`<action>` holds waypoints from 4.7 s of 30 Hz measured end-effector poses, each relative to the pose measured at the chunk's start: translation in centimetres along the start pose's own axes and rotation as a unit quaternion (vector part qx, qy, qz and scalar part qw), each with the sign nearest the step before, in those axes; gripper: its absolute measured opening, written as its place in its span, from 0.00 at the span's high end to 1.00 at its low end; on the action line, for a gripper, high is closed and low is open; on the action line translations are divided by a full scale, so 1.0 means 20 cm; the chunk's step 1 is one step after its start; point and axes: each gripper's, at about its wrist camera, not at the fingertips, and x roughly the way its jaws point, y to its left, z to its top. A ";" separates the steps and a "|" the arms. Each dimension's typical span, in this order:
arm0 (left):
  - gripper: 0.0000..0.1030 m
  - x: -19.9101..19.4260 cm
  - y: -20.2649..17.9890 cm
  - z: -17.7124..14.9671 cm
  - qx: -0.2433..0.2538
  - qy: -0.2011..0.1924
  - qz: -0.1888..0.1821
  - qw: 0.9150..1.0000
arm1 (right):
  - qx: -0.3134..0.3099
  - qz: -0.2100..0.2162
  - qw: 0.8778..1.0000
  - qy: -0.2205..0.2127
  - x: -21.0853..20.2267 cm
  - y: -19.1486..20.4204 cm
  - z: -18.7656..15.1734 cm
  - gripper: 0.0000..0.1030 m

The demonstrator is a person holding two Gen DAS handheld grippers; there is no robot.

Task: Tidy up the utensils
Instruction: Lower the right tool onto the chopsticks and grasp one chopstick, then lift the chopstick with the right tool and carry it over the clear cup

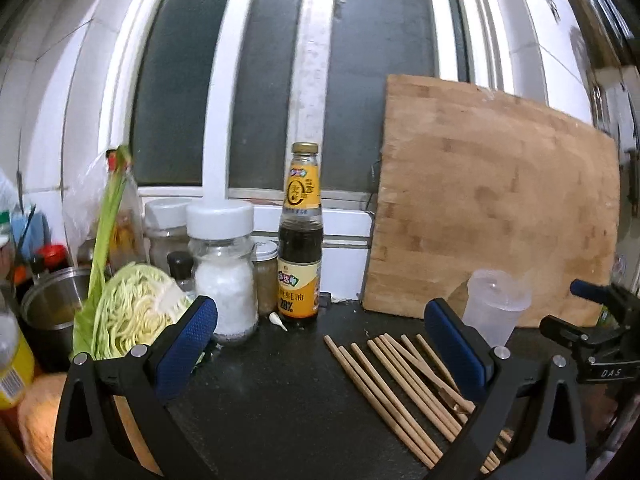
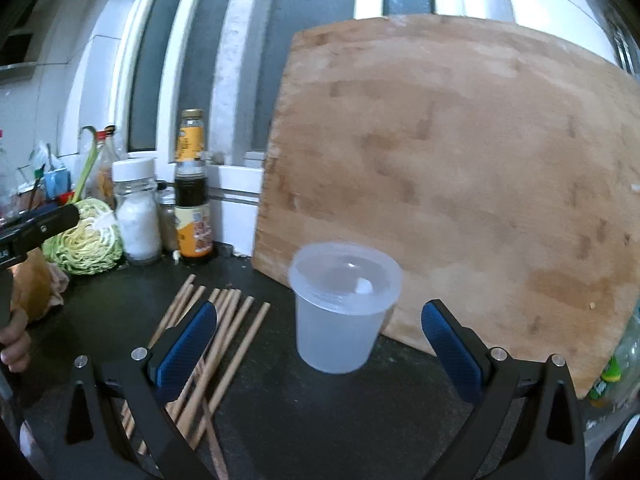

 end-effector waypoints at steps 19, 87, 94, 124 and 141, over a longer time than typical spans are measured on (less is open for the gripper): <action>0.00 0.44 -0.05 0.23 -0.008 0.086 0.000 0.996 | 0.091 0.117 0.989 0.028 0.22 -0.01 0.29 0.00; 0.85 1.19 -0.12 -0.21 0.022 0.332 0.020 0.943 | 0.049 0.123 0.953 0.272 0.83 0.25 0.02 0.93; 0.87 1.18 -0.11 -0.22 0.012 0.343 0.008 0.939 | 0.077 0.147 0.961 0.219 0.70 0.16 0.12 0.93; 0.94 0.76 -0.21 0.12 0.028 0.100 -0.129 0.986 | 0.148 0.180 0.970 -0.071 0.17 -0.15 0.38 0.93; 0.94 0.31 -0.70 0.68 0.058 -0.071 -0.256 0.962 | 0.204 0.118 0.938 -0.256 -0.20 -0.49 0.43 0.93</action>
